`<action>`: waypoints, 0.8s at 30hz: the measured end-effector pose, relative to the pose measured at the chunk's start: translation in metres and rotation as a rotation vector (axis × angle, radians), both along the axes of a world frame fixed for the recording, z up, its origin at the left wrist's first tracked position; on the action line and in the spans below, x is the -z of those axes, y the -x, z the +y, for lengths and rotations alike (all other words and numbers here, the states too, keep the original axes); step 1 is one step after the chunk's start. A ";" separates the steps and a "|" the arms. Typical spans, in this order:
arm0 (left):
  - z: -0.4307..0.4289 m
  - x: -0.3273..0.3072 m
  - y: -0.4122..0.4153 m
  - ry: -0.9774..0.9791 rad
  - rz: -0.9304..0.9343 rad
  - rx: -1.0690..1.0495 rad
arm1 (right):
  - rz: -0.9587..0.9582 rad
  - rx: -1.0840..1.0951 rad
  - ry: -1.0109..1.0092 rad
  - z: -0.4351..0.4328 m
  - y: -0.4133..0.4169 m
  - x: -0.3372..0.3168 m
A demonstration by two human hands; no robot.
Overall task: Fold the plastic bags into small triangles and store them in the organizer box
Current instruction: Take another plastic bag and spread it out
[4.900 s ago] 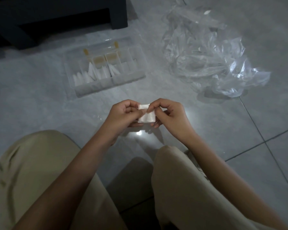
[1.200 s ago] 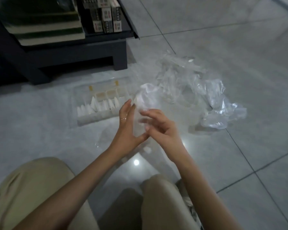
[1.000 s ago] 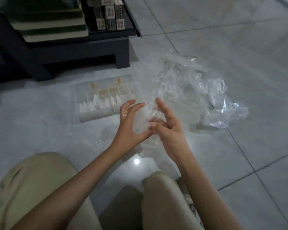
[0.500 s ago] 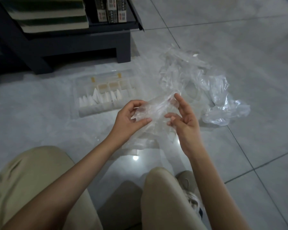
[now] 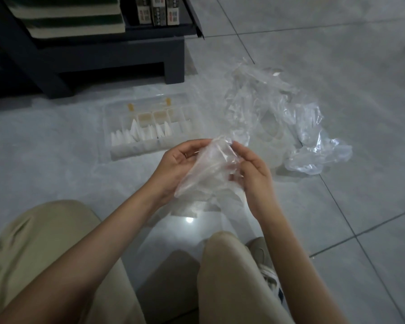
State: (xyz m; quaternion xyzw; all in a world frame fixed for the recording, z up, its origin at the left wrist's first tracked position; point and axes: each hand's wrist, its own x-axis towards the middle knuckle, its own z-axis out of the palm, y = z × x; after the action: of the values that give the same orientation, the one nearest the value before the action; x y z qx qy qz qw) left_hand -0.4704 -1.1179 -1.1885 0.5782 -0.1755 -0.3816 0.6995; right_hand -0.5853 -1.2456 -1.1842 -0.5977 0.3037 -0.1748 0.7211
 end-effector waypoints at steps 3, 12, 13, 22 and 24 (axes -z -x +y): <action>-0.001 0.002 0.005 -0.021 -0.071 -0.071 | 0.080 -0.079 -0.181 0.004 -0.001 0.001; 0.002 -0.001 0.001 -0.121 -0.369 -0.213 | 0.085 -0.023 0.060 0.002 0.002 0.005; 0.003 -0.001 0.000 -0.120 -0.368 -0.234 | 0.078 0.006 0.053 0.000 0.002 0.004; 0.007 -0.002 -0.013 -0.174 -0.437 -0.315 | 0.128 0.241 0.173 -0.029 0.014 0.004; 0.008 -0.001 -0.014 -0.195 -0.489 -0.315 | 0.228 0.276 0.361 -0.031 0.016 0.007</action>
State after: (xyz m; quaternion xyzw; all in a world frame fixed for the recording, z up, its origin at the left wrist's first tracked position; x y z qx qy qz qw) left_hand -0.4566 -1.1095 -1.1874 0.7374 -0.2095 -0.1327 0.6283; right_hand -0.6015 -1.2769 -1.1914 -0.6855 0.4259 -0.2544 0.5330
